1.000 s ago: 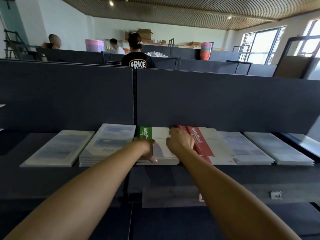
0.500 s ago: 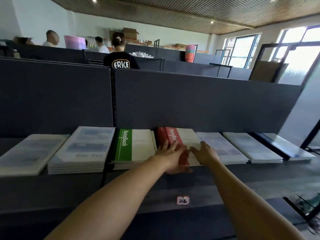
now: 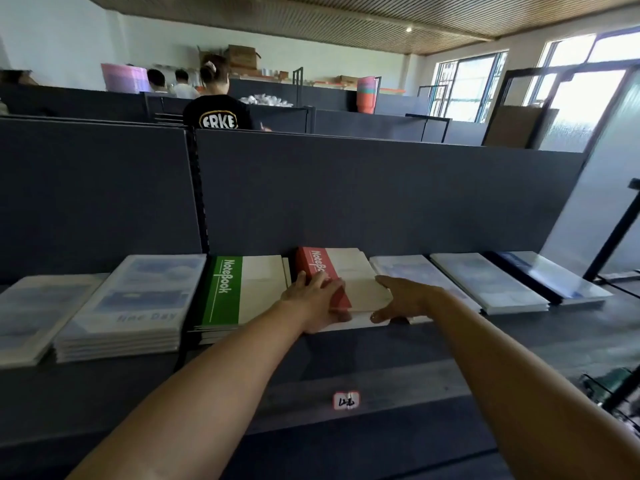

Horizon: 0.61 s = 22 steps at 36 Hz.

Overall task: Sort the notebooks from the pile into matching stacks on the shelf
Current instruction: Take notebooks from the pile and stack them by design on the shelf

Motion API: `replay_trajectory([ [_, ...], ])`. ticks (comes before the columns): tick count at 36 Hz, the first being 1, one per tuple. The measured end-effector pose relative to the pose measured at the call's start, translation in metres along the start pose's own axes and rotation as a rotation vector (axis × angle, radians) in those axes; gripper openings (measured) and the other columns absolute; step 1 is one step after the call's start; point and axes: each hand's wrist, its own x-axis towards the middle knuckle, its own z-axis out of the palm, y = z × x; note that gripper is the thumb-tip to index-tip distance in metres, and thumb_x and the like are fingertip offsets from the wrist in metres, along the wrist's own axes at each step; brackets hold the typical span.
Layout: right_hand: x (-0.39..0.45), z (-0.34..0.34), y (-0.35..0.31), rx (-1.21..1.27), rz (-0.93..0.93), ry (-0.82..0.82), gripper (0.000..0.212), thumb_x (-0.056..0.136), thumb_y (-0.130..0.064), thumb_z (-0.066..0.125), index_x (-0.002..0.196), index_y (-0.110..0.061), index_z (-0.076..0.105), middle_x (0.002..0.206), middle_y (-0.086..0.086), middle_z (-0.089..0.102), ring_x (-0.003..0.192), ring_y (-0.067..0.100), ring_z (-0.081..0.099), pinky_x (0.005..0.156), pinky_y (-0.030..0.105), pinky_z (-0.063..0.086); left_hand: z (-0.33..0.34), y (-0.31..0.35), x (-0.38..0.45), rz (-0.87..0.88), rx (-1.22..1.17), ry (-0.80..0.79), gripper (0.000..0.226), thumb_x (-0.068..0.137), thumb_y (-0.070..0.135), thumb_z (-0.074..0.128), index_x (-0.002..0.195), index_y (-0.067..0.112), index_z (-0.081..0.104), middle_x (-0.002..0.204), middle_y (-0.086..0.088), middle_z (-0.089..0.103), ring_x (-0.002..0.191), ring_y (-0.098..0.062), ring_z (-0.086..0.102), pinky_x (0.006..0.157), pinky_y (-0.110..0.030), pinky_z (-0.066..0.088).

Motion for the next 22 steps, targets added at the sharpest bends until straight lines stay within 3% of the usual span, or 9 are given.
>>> replay_trajectory([
  [4, 0.009, 0.007, 0.005, -0.009, -0.057, 0.113, 0.064, 0.081, -0.032, 0.073, 0.136, -0.02, 0.042, 0.119, 0.003, 0.056, 0.091, 0.02, 0.06, 0.081, 0.035, 0.055, -0.002, 0.001, 0.001, -0.003, -0.019, -0.02, 0.074, 0.093, 0.059, 0.044, 0.152, 0.036, 0.006, 0.16, 0.002, -0.002, 0.146, -0.04, -0.005, 0.116, -0.054, 0.014],
  [8, 0.007, 0.007, 0.005, 0.01, -0.041, 0.114, 0.076, 0.081, -0.035, 0.073, 0.144, -0.02, 0.034, 0.133, 0.003, 0.052, 0.102, 0.022, 0.059, 0.094, 0.037, 0.049, -0.001, -0.002, 0.004, -0.009, -0.034, -0.038, 0.072, 0.092, 0.06, 0.045, 0.15, 0.038, 0.009, 0.159, 0.004, -0.002, 0.146, -0.038, -0.005, 0.116, -0.054, 0.019],
  [11, 0.006, 0.007, 0.003, 0.026, -0.052, 0.09, 0.064, 0.079, -0.034, 0.075, 0.133, -0.024, 0.045, 0.123, 0.001, 0.059, 0.098, 0.019, 0.06, 0.092, 0.039, 0.051, -0.001, -0.003, 0.001, -0.002, -0.007, -0.015, 0.074, 0.091, 0.061, 0.045, 0.151, 0.037, 0.008, 0.16, 0.003, 0.0, 0.146, -0.037, -0.002, 0.116, -0.052, 0.016],
  [14, 0.003, 0.006, -0.003, 0.09, -0.054, 0.109, 0.076, 0.067, -0.064, 0.071, 0.131, -0.033, 0.045, 0.123, -0.005, 0.057, 0.111, 0.021, 0.056, 0.096, 0.043, 0.048, -0.002, -0.005, -0.007, 0.0, -0.009, 0.046, 0.082, 0.09, 0.066, 0.042, 0.152, 0.032, 0.002, 0.161, -0.001, -0.004, 0.146, -0.035, -0.003, 0.118, -0.051, 0.008],
  [16, 0.001, 0.007, -0.014, 0.071, -0.037, 0.191, 0.09, 0.065, -0.085, 0.053, 0.139, -0.036, 0.037, 0.139, -0.008, 0.046, 0.131, 0.028, 0.042, 0.107, 0.05, 0.035, -0.005, -0.013, -0.01, -0.016, -0.051, 0.138, 0.08, 0.092, 0.066, 0.034, 0.154, 0.028, 0.001, 0.161, -0.002, -0.002, 0.147, -0.032, 0.0, 0.118, -0.05, 0.009],
  [18, 0.0, 0.008, -0.031, 0.032, -0.008, 0.326, 0.089, 0.08, -0.079, 0.04, 0.149, -0.025, 0.024, 0.152, 0.0, 0.032, 0.139, 0.03, 0.03, 0.112, 0.05, 0.025, -0.009, -0.029, -0.012, -0.093, -0.137, 0.26, 0.072, 0.096, 0.062, 0.029, 0.154, 0.026, 0.007, 0.161, -0.005, 0.008, 0.146, -0.03, 0.012, 0.117, -0.047, 0.017],
  [22, -0.004, 0.021, -0.088, 0.163, -0.139, 0.491, 0.061, 0.096, -0.056, 0.037, 0.144, -0.018, 0.034, 0.141, 0.008, 0.048, 0.122, 0.029, 0.051, 0.098, 0.043, 0.045, -0.02, -0.074, -0.02, -0.313, -0.363, 0.357, 0.064, 0.099, 0.053, 0.027, 0.152, 0.018, 0.018, 0.156, -0.012, 0.024, 0.14, -0.031, 0.029, 0.112, -0.044, 0.03],
])
